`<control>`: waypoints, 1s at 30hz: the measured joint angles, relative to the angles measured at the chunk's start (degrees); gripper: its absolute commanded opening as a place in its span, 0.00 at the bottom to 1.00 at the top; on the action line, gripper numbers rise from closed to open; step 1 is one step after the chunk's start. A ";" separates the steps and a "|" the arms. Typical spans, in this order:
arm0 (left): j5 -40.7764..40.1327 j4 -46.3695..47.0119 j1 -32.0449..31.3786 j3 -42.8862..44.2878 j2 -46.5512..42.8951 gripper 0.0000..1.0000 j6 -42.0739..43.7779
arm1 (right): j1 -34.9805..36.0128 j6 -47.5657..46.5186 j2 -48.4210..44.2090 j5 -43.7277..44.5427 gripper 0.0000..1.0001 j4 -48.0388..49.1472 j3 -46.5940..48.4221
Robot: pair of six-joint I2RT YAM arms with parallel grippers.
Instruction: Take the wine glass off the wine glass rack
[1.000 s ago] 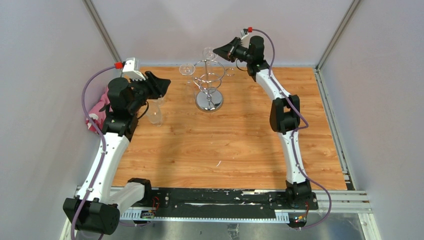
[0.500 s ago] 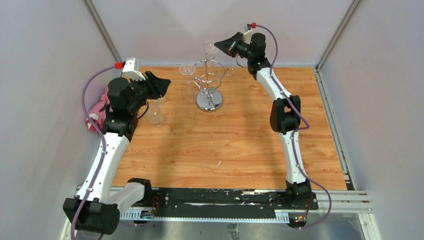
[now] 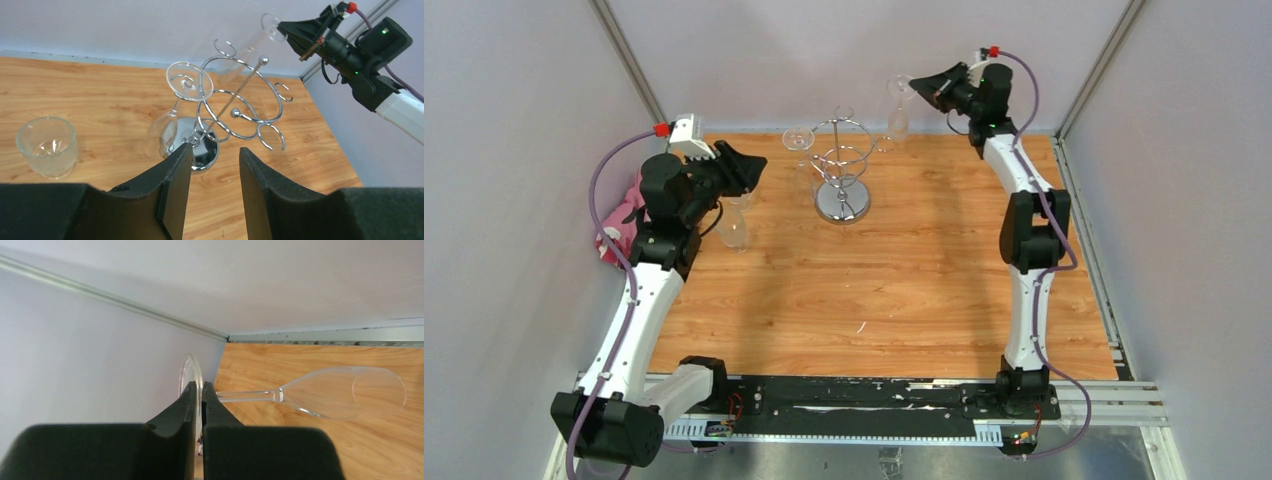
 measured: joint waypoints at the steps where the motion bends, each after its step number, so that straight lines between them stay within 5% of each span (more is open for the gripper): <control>1: 0.26 0.39 0.00 0.00 0.17 0.45 -0.28 | -0.85 -0.15 -1.64 -0.13 0.00 0.20 -1.95; 11: 6.67 6.91 -5.35 2.40 5.77 0.51 -3.23 | -4.57 -0.94 -28.55 -6.38 0.00 4.07 -25.27; 16: 12.72 17.92 -7.08 2.86 6.67 0.54 -7.91 | -4.57 -2.03 -44.09 -9.84 0.00 4.04 -32.39; 23: 20.63 51.10 -7.08 -0.17 13.84 0.67 -25.66 | -4.57 -5.29 -62.75 -12.20 0.00 1.22 -33.79; 27: 23.15 73.92 -7.08 0.37 23.85 0.69 -40.50 | -4.50 -3.96 -67.82 -13.94 0.00 1.53 -33.59; 30: 24.00 81.46 -7.19 1.84 29.73 0.70 -47.25 | -3.76 -1.51 -68.94 -15.13 0.00 2.97 -33.09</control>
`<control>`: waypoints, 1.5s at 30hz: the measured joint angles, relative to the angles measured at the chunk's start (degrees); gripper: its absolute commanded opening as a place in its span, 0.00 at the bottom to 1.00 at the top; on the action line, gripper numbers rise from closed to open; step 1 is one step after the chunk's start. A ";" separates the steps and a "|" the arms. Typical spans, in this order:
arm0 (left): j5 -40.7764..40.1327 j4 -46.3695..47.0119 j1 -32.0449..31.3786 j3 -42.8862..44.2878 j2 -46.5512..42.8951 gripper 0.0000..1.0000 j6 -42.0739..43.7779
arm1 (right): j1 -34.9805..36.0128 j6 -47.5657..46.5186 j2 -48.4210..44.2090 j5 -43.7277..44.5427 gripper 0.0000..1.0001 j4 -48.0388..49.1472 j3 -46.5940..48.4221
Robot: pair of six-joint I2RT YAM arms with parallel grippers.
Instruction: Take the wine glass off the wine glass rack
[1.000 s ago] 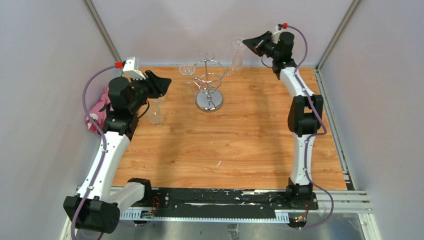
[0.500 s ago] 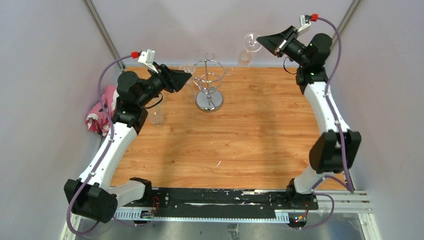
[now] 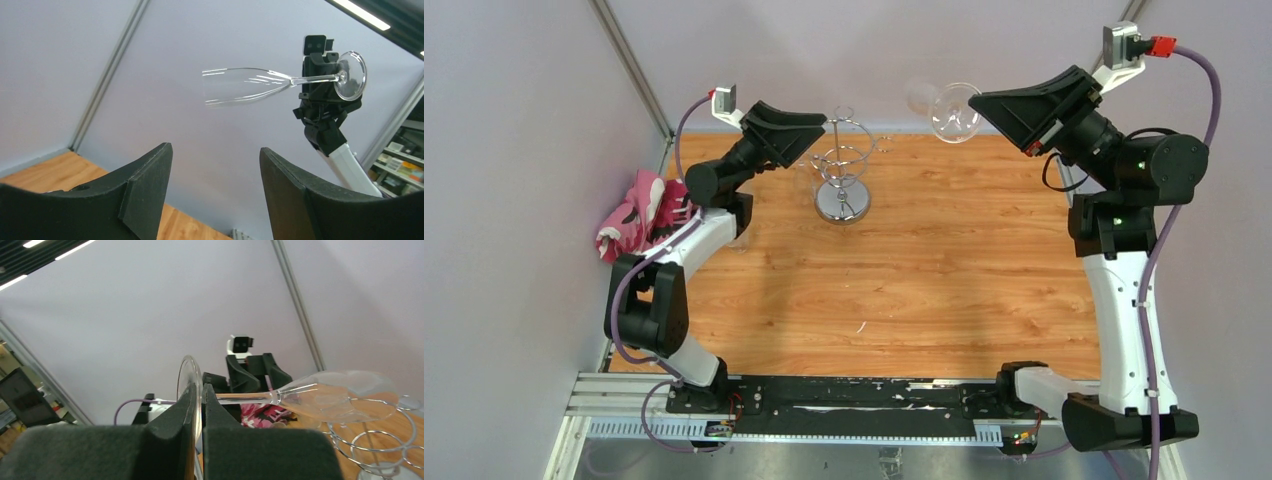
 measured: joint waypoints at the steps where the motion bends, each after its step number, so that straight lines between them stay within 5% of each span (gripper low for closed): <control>1: 0.13 1.51 -0.07 0.15 1.16 0.71 -1.49 | 0.70 0.98 0.02 -0.17 0.00 0.92 0.09; 17: 0.15 9.40 -0.59 3.17 2.01 0.72 -8.87 | 18.40 6.43 5.99 -1.51 0.00 5.62 1.92; 36: -0.31 8.79 -2.01 -1.81 -4.04 0.72 -10.29 | 19.82 5.86 11.26 -0.92 0.00 8.57 6.14; 45: 0.04 8.48 -4.20 -3.69 -8.81 0.60 -10.27 | 19.82 10.69 11.08 -0.96 0.00 15.34 4.57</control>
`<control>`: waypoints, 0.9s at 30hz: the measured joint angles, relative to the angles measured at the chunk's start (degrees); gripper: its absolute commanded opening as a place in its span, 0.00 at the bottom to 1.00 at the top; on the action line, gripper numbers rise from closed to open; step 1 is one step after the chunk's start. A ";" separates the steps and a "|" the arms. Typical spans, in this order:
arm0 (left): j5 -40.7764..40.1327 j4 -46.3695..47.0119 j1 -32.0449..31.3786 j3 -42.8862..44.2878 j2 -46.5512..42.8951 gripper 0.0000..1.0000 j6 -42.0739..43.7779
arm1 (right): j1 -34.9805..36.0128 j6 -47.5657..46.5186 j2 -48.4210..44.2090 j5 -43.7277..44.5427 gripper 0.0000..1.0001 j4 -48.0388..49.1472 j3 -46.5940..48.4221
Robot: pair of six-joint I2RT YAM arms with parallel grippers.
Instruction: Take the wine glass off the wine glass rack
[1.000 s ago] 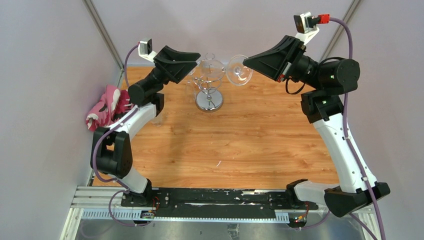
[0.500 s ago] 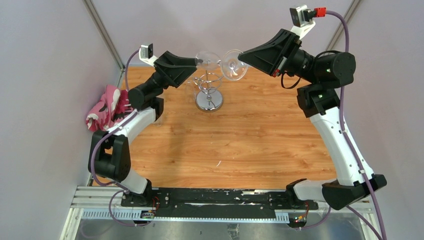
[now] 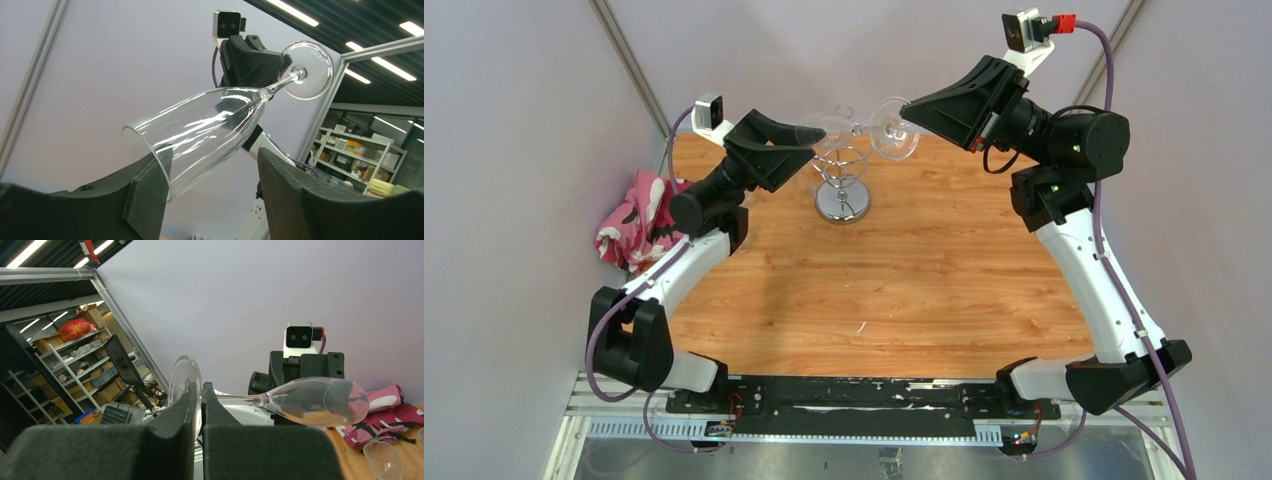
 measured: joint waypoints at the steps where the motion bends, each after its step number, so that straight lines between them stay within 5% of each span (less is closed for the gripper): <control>1: 0.00 -0.24 -0.09 -0.28 -0.57 0.57 -0.02 | -0.02 0.81 -0.31 0.04 0.00 1.25 -1.03; 9: -0.04 -2.38 -0.13 -3.56 -7.54 0.35 -0.13 | -0.07 3.21 -3.26 1.73 0.00 5.66 -7.78; 16: 0.02 0.87 -0.15 -3.78 -12.37 0.01 -3.56 | -1.16 6.16 -1.86 7.61 0.00 11.45 -10.84; 22: 0.04 -2.36 0.26 -5.27 -17.42 0.00 -1.20 | -1.57 6.10 1.25 10.19 0.00 13.07 -13.03; 27: -0.57 -20.37 0.20 -5.62 -23.96 0.00 9.14 | -2.05 6.45 3.04 11.10 0.04 14.32 -14.58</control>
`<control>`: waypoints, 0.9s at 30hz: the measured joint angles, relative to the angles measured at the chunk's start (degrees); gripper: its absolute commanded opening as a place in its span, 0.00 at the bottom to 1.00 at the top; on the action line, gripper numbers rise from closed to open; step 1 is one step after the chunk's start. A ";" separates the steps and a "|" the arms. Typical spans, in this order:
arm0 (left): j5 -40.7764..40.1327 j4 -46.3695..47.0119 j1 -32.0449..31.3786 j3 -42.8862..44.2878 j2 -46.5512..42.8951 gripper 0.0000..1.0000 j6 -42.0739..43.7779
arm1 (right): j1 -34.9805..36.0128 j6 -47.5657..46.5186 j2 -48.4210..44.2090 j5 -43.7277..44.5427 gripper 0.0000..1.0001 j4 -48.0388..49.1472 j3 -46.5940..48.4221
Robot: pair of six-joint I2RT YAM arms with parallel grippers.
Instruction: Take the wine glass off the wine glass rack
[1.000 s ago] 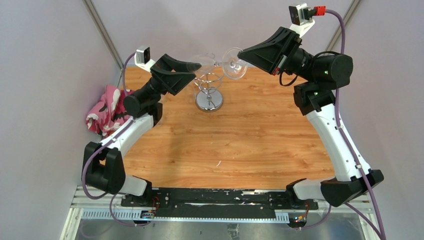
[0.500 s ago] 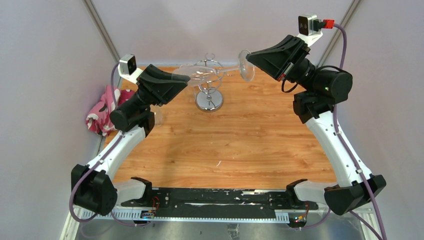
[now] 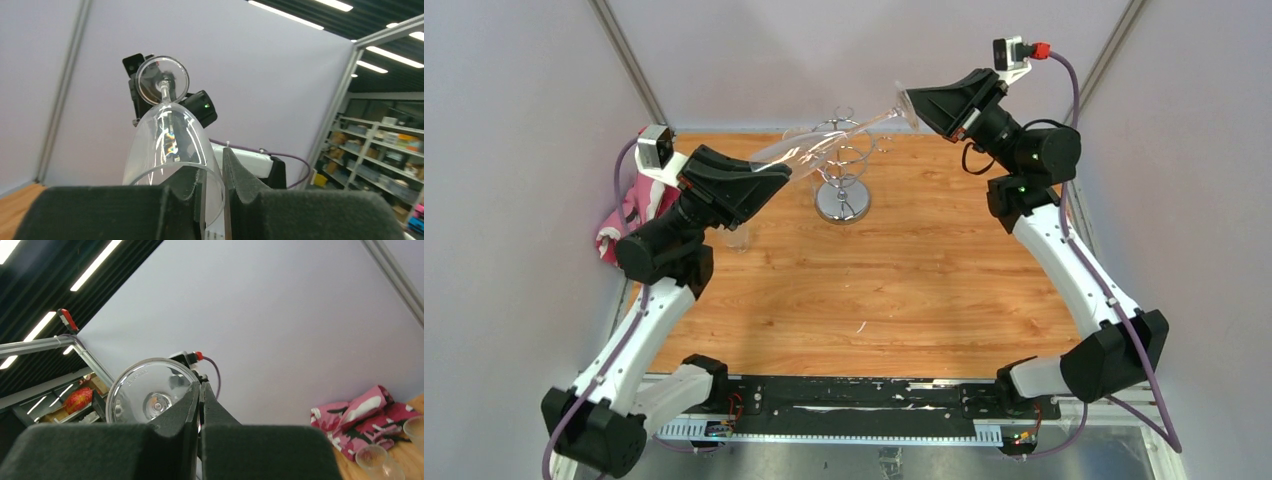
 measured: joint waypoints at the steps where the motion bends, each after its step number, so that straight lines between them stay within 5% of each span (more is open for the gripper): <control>1: -0.39 -5.57 -0.13 0.24 -2.08 0.00 3.15 | 0.00 -0.09 0.52 -0.24 0.08 -0.22 -0.35; 6: -5.64 -34.60 -1.57 6.73 -9.22 0.00 18.58 | 0.17 -0.70 1.81 -3.82 0.51 -2.47 -1.73; 9: -11.32 -49.18 -1.97 11.96 -11.39 0.00 26.53 | 0.22 -1.18 1.70 -5.66 0.62 -3.69 -2.80; 20: -39.15 -97.48 -2.40 38.82 -6.71 0.00 47.84 | -6.19 -3.65 -2.43 -9.99 0.62 -8.96 -8.20; 27: -59.23 -121.44 -2.40 48.15 -1.40 0.00 53.77 | -11.43 -13.35 -7.10 -10.01 0.61 -23.85 -7.98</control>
